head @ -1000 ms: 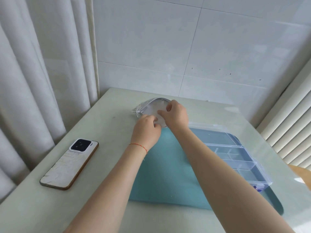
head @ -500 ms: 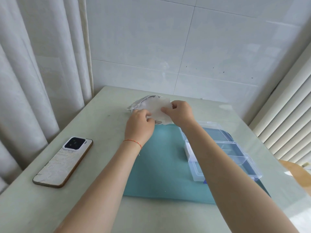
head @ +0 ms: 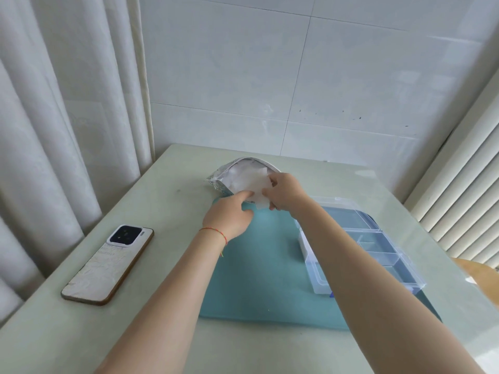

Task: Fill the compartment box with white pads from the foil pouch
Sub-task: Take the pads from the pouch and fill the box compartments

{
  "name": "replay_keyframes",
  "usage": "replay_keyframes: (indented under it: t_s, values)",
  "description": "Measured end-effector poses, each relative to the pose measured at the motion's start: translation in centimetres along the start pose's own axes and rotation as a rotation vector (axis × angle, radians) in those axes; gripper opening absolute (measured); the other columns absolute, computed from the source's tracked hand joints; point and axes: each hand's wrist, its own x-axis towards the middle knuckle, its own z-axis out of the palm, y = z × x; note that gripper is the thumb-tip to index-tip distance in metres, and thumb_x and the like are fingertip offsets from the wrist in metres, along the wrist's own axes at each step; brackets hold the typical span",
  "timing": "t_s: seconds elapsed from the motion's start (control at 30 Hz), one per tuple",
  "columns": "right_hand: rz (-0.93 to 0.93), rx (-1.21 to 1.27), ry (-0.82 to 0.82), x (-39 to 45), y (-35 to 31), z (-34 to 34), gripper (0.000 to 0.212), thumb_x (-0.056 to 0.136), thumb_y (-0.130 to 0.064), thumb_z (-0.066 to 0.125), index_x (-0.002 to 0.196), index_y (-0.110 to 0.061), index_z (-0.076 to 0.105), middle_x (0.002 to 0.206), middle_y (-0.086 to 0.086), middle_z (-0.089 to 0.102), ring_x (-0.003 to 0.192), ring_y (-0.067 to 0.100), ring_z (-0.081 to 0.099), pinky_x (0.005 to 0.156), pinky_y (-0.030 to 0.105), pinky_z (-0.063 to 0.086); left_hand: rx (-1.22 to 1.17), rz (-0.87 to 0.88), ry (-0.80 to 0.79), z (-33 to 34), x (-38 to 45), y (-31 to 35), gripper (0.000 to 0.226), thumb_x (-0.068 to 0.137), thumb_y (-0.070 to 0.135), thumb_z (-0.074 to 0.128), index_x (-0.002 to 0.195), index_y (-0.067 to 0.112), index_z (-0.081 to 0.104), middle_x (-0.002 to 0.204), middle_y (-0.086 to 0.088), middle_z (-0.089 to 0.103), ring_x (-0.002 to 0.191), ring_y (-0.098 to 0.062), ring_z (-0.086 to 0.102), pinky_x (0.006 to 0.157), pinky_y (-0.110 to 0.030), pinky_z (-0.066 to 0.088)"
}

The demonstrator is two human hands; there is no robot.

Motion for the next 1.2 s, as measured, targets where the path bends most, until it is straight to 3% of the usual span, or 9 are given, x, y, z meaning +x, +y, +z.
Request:
replay_keyframes:
  t_s: [0.1, 0.27, 0.43, 0.6, 0.73, 0.83, 0.9, 0.97, 1.2]
  values:
    - [-0.006, 0.010, -0.019, 0.0, 0.2, -0.2, 0.025, 0.082, 0.002, 0.051, 0.098, -0.011, 0.065, 0.063, 0.008, 0.063, 0.040, 0.014, 0.054, 0.048, 0.025, 0.041, 0.035, 0.009, -0.007, 0.3, 0.1, -0.2, 0.056, 0.090, 0.022, 0.046, 0.143, 0.040, 0.042, 0.127, 0.001, 0.061, 0.099, -0.025, 0.060, 0.085, -0.034, 0.052]
    - [0.011, 0.154, 0.087, 0.3, 0.0, 0.0, 0.014, 0.082, -0.008, 0.067, 0.078, -0.018, 0.058, 0.070, 0.001, 0.058, 0.044, 0.016, 0.049, 0.055, 0.029, 0.042, 0.039, 0.071, 0.025, 0.5, -0.2, 0.5, 0.060, 0.088, 0.016, 0.045, 0.140, 0.045, 0.039, 0.074, 0.005, 0.053, 0.077, -0.026, 0.053, 0.063, -0.031, 0.042]
    - [0.035, 0.163, 0.084, 0.6, -0.1, -0.1, 0.016, 0.083, -0.006, 0.065, 0.099, -0.009, 0.066, 0.080, 0.006, 0.061, 0.050, 0.017, 0.049, 0.049, 0.025, 0.041, 0.159, 0.042, 0.030, 1.3, 0.3, 0.2, 0.062, 0.090, 0.018, 0.044, 0.146, 0.041, 0.032, 0.111, -0.005, 0.066, 0.097, -0.030, 0.059, 0.069, -0.030, 0.043]
    - [0.073, 0.174, 0.085, 0.7, 0.7, -1.4, 0.020, 0.082, -0.005, 0.069, 0.100, -0.008, 0.060, 0.083, 0.005, 0.059, 0.055, 0.018, 0.048, 0.048, 0.026, 0.040, 0.207, 0.015, 0.014, 1.9, 0.5, 0.3, 0.057, 0.090, 0.018, 0.045, 0.144, 0.033, 0.034, 0.088, -0.004, 0.059, 0.082, -0.029, 0.054, 0.064, -0.030, 0.040]
    - [0.070, 0.200, 0.100, 0.7, 1.1, -1.8, 0.019, 0.081, -0.005, 0.069, 0.094, -0.011, 0.056, 0.087, 0.007, 0.060, 0.057, 0.018, 0.047, 0.047, 0.026, 0.039, 0.234, 0.029, 0.240, 2.0, 0.3, 1.3, 0.035, 0.090, 0.016, 0.047, 0.125, 0.016, 0.056, 0.111, -0.009, 0.062, 0.100, -0.032, 0.057, 0.071, -0.035, 0.044]
    - [0.074, 0.231, 0.102, 0.9, 1.1, -1.3, 0.025, 0.080, -0.008, 0.073, 0.094, -0.012, 0.052, 0.091, 0.005, 0.058, 0.059, 0.017, 0.048, 0.050, 0.026, 0.038, 0.298, 0.303, 0.461, 2.3, 0.7, 1.5, 0.025, 0.082, 0.011, 0.052, 0.102, 0.006, 0.066, 0.104, -0.013, 0.058, 0.099, -0.035, 0.055, 0.072, -0.039, 0.047]
    - [0.069, 0.217, 0.079, 0.9, 1.0, -1.1, 0.029, 0.080, -0.011, 0.075, 0.096, -0.012, 0.051, 0.088, 0.003, 0.055, 0.060, 0.017, 0.047, 0.049, 0.026, 0.038, 0.404, 0.396, 0.382, 2.3, 1.4, 1.6, 0.029, 0.079, 0.010, 0.056, 0.107, 0.007, 0.063, 0.109, -0.012, 0.057, 0.105, -0.035, 0.053, 0.085, -0.043, 0.046]
    - [0.056, 0.171, 0.056, 0.8, 1.0, -1.0, 0.030, 0.080, -0.012, 0.075, 0.098, -0.012, 0.051, 0.086, 0.002, 0.053, 0.061, 0.019, 0.047, 0.050, 0.026, 0.038, 0.514, 0.340, 0.223, 2.2, 1.9, 1.4, 0.037, 0.083, 0.015, 0.054, 0.120, 0.012, 0.053, 0.121, -0.006, 0.052, 0.118, -0.028, 0.048, 0.097, -0.039, 0.037]
    - [0.013, 0.202, 0.128, 0.4, 0.8, -1.6, 0.027, 0.080, -0.015, 0.076, 0.097, -0.014, 0.056, 0.094, 0.003, 0.062, 0.080, 0.020, 0.057, 0.056, 0.024, 0.040, 0.635, 0.260, 0.108, 2.0, 2.8, 0.7, 0.059, 0.087, 0.019, 0.049, 0.143, 0.019, 0.031, 0.135, -0.005, 0.047, 0.125, -0.025, 0.049, 0.109, -0.037, 0.024]
